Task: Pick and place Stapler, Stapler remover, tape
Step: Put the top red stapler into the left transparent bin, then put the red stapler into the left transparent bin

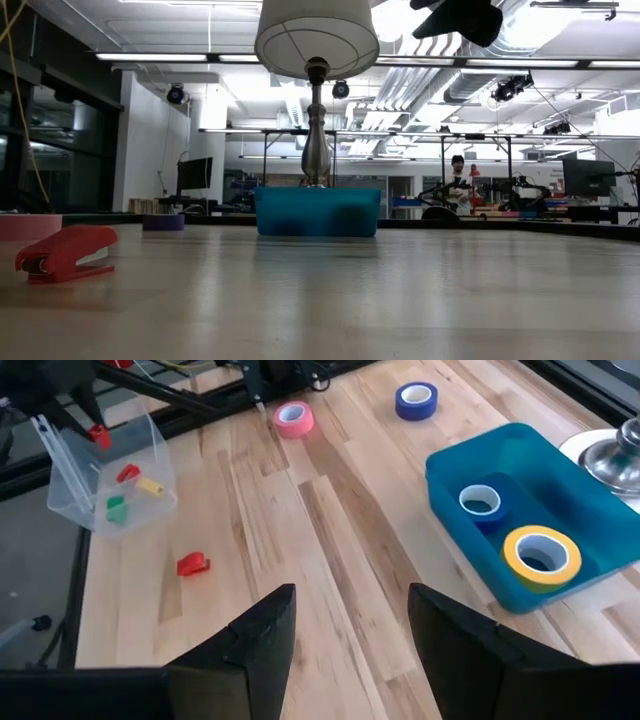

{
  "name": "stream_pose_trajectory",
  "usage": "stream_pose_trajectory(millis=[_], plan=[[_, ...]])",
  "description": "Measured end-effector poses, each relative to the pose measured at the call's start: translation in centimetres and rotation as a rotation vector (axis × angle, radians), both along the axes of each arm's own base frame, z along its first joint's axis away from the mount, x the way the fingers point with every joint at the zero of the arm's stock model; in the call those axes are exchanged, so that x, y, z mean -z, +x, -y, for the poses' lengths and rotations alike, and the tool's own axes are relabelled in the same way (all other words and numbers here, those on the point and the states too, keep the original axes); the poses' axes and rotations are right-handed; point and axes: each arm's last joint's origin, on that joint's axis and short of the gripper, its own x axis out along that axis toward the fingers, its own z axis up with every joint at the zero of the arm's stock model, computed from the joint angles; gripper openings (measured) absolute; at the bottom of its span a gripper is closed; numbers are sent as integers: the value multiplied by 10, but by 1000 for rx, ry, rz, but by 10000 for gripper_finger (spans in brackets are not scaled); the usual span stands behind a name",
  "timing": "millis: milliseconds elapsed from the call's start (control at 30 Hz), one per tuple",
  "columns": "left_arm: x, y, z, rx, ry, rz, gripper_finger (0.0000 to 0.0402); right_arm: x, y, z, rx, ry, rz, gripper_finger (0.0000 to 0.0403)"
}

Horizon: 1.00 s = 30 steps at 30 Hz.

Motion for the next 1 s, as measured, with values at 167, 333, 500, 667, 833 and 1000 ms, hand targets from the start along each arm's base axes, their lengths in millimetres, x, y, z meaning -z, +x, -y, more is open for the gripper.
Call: stream_pose_trajectory(millis=[167,333,500,667,833,1000], plan=[[10,10,9,-32,-28,16,80,2,-2,1,5,-8,-25,186],[26,19,15,-40,3,-1,80,3,-2,1,5,-12,-38,186],[35,23,18,-47,19,-19,80,4,-3,0,-13,-2,-49,186],[42,25,21,-46,39,-19,81,4,-3,0,-22,1,-56,186],[42,26,20,-21,41,-13,81,4,-3,0,-25,-3,-57,186],[42,31,18,1,39,-12,119,4,-3,0,-27,-6,-58,186]])
